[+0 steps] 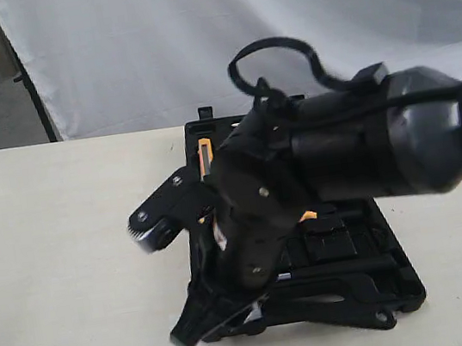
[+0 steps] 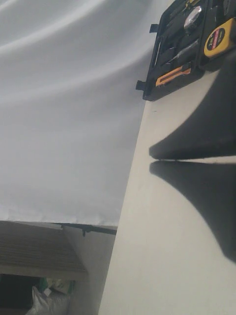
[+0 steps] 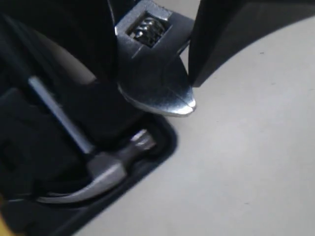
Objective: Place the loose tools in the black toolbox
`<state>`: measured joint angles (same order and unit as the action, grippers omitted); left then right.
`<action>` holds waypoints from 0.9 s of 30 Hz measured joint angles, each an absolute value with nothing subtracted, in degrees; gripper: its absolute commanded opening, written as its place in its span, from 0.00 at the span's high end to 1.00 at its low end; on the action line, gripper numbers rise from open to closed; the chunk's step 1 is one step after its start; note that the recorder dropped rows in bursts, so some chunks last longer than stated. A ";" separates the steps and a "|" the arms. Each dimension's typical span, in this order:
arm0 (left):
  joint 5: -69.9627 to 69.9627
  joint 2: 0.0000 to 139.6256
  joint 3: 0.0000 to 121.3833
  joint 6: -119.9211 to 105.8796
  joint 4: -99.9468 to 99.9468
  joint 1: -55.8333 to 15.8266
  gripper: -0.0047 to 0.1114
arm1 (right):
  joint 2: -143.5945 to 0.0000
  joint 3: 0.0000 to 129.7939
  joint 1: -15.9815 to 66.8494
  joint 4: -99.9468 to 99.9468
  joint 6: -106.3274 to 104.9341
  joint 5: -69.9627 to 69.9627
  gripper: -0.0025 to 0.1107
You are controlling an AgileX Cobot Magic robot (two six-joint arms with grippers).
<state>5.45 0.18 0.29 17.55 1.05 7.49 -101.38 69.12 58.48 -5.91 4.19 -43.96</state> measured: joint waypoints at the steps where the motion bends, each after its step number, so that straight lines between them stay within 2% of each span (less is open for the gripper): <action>1: 5.45 0.18 0.29 17.55 1.05 7.49 0.95 | -101.22 69.12 57.25 -6.48 4.19 -44.05 0.98; 11: 5.45 0.18 0.29 17.55 1.05 7.49 0.95 | -102.99 72.25 46.15 -6.64 -4.78 -42.14 0.98; 19: 5.45 0.18 0.29 17.55 1.05 7.49 0.95 | -114.77 82.41 45.10 -5.82 -12.17 -44.80 0.98; 27: 5.45 0.18 0.29 17.55 1.05 7.49 0.95 | -120.07 85.17 43.43 -7.78 -13.67 -46.08 0.98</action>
